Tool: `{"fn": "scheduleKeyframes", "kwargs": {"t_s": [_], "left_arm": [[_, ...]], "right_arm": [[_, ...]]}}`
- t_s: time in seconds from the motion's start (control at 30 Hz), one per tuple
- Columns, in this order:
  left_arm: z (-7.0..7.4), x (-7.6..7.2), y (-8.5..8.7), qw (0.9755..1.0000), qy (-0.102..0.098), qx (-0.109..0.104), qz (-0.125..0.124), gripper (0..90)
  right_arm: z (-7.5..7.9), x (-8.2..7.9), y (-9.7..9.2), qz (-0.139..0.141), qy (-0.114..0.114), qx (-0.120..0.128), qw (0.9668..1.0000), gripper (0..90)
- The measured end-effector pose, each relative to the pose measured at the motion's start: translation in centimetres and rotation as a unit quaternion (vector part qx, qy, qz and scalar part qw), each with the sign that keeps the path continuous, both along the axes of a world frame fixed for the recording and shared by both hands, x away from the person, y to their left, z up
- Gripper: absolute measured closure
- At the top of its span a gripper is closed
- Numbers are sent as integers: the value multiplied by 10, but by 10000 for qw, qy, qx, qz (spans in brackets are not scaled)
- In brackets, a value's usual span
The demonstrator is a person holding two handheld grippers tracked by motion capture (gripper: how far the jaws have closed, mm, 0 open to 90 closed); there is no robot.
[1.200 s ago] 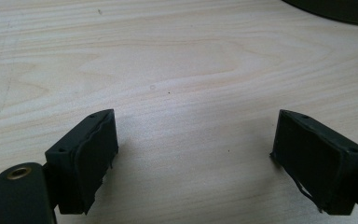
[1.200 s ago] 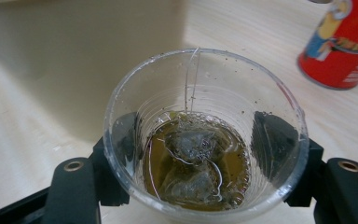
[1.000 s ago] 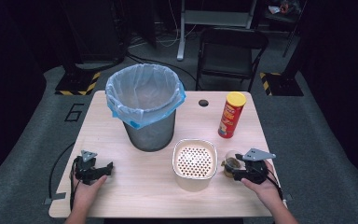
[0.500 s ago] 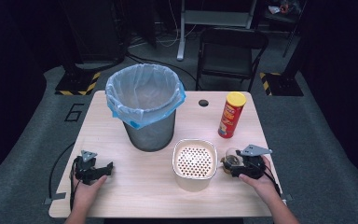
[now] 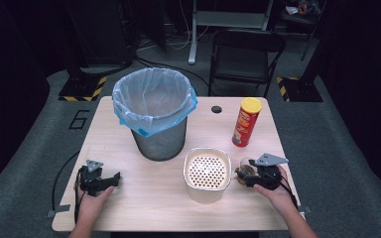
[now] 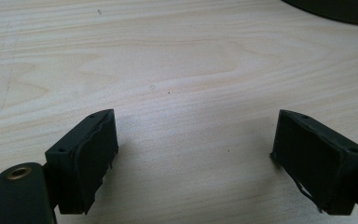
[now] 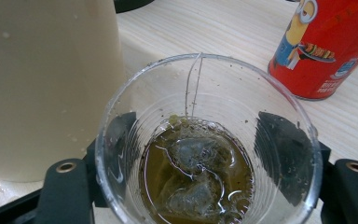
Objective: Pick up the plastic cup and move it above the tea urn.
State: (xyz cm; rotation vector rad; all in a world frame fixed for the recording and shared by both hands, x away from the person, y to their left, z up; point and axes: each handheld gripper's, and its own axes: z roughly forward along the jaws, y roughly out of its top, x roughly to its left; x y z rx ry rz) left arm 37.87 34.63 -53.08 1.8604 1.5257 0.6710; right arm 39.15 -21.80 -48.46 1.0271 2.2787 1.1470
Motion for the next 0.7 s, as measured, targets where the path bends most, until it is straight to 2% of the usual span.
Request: {"fn": "scheduleKeyframes", "kwargs": {"t_s": [0.17,0.33,0.5,0.53,0.57,0.7], "left_arm": [[0,0,0,10000,18,-14,9,135],[0,0,0,10000,17,-15,9,135],[0,0,0,10000,17,-14,8,135],[0,0,0,10000,17,-14,8,135],[0,0,0,10000,18,-13,8,136],[0,0,0,10000,23,-20,4,135]], "right_arm": [[2,-1,0,41,-2,-80,10000,321],[9,0,0,66,-38,-5,10000,325],[31,6,2,193,-156,-40,9997,325],[31,6,2,193,-156,-40,9997,325],[41,10,4,260,-225,-51,9994,325],[58,17,11,340,-343,-61,9988,326]]}}
